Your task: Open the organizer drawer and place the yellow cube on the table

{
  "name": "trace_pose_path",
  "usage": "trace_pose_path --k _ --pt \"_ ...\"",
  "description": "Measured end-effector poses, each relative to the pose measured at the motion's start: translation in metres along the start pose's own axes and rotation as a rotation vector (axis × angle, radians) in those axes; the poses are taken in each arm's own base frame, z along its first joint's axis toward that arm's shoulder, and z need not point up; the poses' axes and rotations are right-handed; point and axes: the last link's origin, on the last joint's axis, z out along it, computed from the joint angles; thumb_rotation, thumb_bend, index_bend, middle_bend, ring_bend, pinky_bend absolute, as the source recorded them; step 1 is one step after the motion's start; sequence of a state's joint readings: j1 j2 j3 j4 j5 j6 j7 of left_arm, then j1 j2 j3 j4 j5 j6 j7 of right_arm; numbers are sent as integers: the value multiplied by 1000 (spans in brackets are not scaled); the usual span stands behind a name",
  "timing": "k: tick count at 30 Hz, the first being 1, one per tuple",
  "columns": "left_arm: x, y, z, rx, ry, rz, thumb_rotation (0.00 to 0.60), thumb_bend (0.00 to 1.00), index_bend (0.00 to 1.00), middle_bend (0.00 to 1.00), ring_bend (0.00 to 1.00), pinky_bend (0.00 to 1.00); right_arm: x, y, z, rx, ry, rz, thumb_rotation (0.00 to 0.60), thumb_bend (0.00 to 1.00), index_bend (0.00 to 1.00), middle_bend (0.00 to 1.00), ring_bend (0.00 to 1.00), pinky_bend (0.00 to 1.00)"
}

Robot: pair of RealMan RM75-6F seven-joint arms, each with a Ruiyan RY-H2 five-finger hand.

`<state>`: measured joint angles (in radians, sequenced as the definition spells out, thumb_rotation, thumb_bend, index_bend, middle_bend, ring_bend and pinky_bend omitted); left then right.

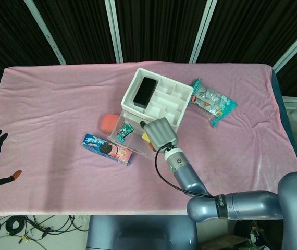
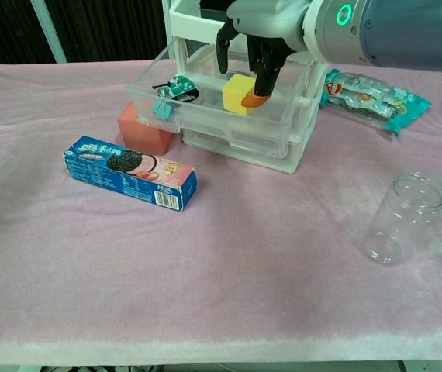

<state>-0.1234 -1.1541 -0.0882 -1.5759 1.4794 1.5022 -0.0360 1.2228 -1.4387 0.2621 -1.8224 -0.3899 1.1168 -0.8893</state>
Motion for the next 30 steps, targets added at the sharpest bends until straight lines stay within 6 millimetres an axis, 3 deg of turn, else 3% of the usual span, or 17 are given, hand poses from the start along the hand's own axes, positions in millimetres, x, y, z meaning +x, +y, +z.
trace_pose_path --k 17,30 --pt "0 0 0 1 -2 -1 600 0 0 0 0 0 -3 0 -2 1 -4 6 600 359 480 983 1000 1000" --pt "-1 2 0 -6 -3 1 600 0 0 0 0 0 17 -1 -17 28 46 5 600 359 501 983 1000 1000"
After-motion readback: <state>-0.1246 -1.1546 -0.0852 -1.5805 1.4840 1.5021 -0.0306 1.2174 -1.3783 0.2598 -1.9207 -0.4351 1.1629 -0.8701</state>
